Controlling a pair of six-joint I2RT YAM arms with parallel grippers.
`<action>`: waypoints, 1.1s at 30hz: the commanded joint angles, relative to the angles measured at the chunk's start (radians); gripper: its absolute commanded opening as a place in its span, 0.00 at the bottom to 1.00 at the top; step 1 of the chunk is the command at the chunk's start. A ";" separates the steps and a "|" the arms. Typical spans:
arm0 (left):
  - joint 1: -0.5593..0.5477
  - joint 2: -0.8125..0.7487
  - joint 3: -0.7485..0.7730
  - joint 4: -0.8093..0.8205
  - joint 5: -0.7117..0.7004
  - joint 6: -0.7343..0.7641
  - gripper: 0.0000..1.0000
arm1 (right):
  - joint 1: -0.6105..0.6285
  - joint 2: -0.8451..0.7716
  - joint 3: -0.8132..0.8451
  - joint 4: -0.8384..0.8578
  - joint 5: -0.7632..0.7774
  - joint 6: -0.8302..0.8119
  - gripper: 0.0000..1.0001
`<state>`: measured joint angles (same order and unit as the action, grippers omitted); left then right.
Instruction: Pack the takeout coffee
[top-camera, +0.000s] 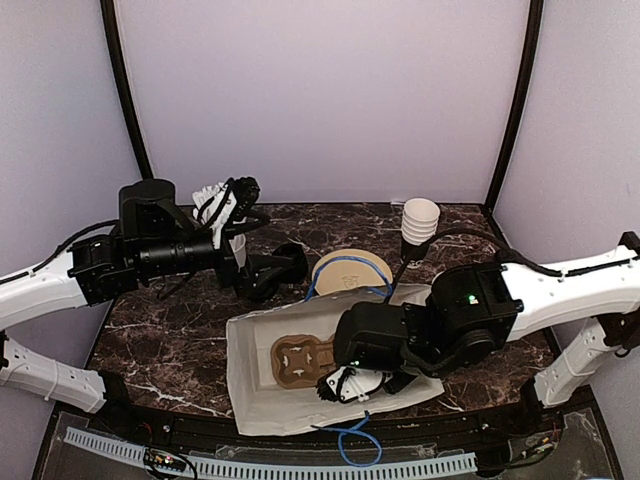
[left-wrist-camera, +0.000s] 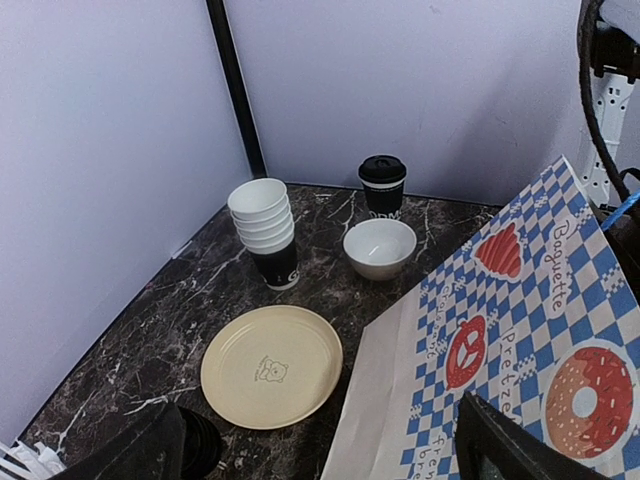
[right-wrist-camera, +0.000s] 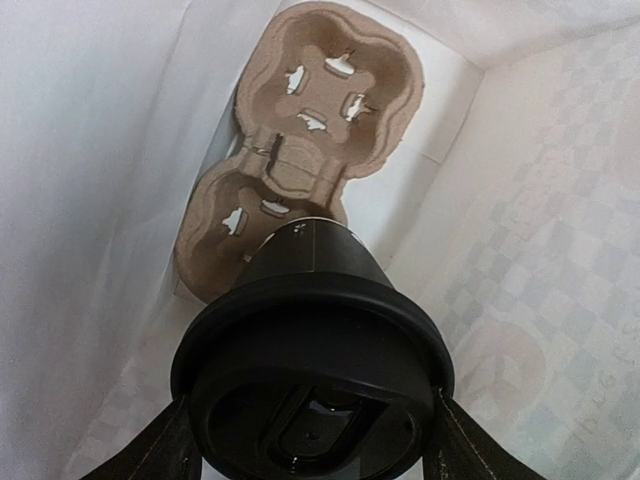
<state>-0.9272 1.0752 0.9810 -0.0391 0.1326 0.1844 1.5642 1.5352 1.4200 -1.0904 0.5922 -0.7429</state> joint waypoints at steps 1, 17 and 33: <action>0.006 -0.017 -0.019 0.035 0.091 -0.021 0.96 | -0.003 0.011 0.004 -0.005 -0.054 0.000 0.49; 0.005 -0.005 -0.052 0.062 0.182 -0.031 0.90 | -0.031 0.029 -0.062 0.070 -0.025 -0.002 0.49; 0.004 0.003 -0.055 0.060 0.279 -0.029 0.86 | -0.102 0.060 -0.091 0.090 -0.066 0.006 0.50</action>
<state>-0.9264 1.0805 0.9413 -0.0055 0.3775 0.1616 1.4792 1.5745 1.3392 -0.9955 0.5549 -0.7502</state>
